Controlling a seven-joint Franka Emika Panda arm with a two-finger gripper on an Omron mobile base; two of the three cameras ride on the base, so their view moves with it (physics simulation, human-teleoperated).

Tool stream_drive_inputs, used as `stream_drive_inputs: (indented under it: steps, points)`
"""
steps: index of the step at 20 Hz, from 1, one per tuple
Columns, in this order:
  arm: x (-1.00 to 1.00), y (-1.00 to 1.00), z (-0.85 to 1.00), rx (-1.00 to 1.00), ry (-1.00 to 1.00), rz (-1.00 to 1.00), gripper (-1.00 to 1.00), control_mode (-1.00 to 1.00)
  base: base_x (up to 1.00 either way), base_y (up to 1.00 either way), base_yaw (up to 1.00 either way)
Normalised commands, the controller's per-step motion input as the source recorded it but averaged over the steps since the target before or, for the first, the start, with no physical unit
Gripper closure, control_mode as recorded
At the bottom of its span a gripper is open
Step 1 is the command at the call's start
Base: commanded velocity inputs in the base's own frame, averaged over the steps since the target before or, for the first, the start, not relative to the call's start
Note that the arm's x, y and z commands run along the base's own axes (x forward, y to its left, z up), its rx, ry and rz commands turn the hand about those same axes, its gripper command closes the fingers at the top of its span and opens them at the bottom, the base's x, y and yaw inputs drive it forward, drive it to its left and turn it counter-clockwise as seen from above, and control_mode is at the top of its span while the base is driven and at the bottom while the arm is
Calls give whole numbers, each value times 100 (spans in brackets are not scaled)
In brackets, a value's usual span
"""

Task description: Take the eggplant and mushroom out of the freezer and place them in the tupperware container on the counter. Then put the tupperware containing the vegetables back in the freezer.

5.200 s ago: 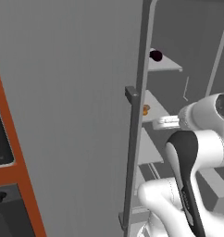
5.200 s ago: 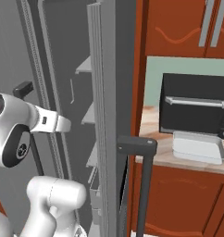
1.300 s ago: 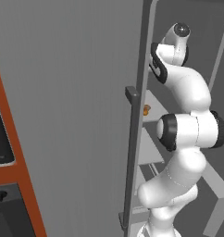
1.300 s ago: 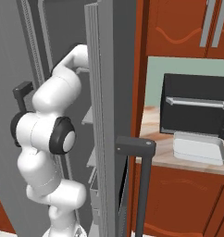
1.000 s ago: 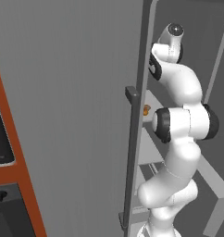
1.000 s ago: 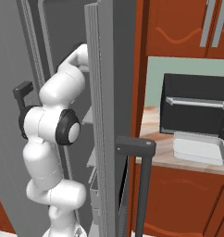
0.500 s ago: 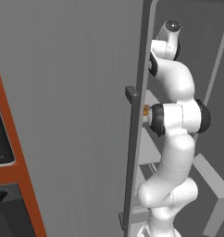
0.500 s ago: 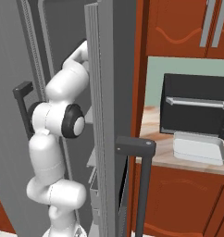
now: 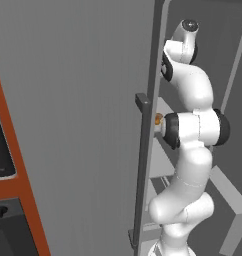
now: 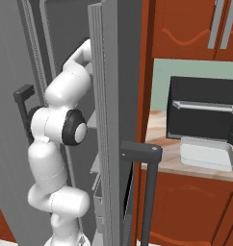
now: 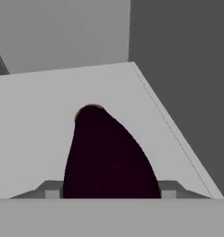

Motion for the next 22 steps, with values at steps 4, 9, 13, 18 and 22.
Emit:
stream_drive_inputs:
  steps: [4,9,13,18,22]
  points:
    - [-98,0,0,0,-13,0,100,-100,0,0,0]
    - [-100,0,3,0,-12,0,100,-100,0,0,0]
    - [-100,3,1,0,-12,0,100,-100,0,0,0]
    - [-100,17,15,0,-9,0,100,-100,0,0,0]
    - [-100,33,11,0,0,0,100,-100,0,0,0]
